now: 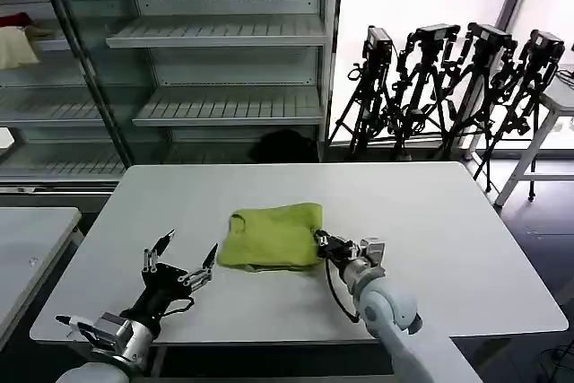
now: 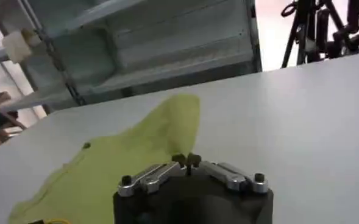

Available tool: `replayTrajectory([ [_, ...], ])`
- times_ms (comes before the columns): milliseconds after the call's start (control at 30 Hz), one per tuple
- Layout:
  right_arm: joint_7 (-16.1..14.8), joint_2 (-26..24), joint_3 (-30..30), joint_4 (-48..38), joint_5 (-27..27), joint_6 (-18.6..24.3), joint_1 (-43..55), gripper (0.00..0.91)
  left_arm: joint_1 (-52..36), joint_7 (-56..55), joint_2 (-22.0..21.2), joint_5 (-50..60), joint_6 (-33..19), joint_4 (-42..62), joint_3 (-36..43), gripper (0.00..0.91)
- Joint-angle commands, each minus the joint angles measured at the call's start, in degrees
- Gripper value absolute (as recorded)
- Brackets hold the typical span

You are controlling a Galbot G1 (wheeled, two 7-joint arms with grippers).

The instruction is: Fold and organize the clothes.

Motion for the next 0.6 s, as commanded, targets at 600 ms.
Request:
replayTrajectory([
  [600,0.83,-13.61,21.30,15.35,-23.02,11.90,-15.22,0.907,1.94,-6.55,-0.34,-0.60,-2.41,-1.52,0.40,0.907],
])
